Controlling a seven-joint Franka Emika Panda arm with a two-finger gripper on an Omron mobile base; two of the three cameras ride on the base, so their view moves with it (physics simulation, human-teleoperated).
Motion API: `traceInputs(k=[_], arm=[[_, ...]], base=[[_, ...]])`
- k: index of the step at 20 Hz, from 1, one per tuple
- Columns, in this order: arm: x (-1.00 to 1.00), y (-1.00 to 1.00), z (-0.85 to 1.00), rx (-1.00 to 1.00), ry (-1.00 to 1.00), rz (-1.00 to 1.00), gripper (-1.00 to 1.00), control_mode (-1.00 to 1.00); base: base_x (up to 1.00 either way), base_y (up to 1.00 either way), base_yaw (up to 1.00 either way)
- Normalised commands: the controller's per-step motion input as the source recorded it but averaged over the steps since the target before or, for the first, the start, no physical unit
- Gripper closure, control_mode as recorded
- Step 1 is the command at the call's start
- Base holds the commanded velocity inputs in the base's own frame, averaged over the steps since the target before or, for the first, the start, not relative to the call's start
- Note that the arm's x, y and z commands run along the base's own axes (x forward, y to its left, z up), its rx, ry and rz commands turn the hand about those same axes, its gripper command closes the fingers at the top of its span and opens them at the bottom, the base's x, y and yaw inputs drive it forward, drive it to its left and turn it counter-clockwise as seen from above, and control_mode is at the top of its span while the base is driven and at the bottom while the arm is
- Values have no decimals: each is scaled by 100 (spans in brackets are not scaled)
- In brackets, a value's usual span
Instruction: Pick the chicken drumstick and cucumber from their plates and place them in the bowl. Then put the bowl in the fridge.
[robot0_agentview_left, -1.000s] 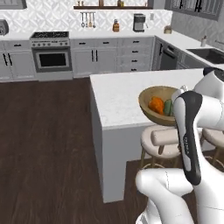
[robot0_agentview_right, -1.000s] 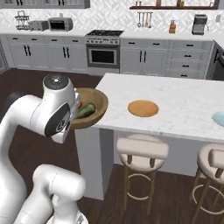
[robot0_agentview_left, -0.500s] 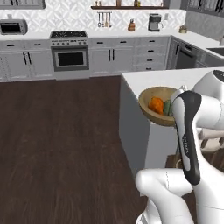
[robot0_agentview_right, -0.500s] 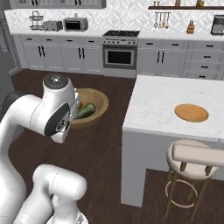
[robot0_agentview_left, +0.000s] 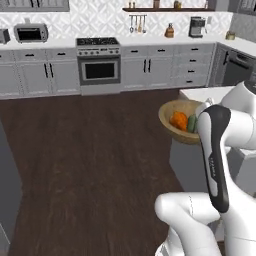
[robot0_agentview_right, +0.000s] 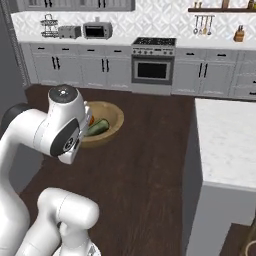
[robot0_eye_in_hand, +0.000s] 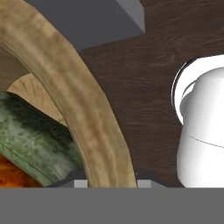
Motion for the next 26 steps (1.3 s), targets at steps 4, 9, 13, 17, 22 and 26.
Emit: traceInputs(k=[4,9,13,17,22,26], arm=[[0,0,0,0,0,0,100,100],[0,0,0,0,0,0,100,100],[0,0,0,0,0,0,100,100],[0,0,0,0,0,0,100,100],[0,0,0,0,0,0,100,100],[0,0,0,0,0,0,100,100]], base=[[100,100,-3],[100,87,2],[100,5,29],[100,0,36],[100,-9,44],[100,-66,48]])
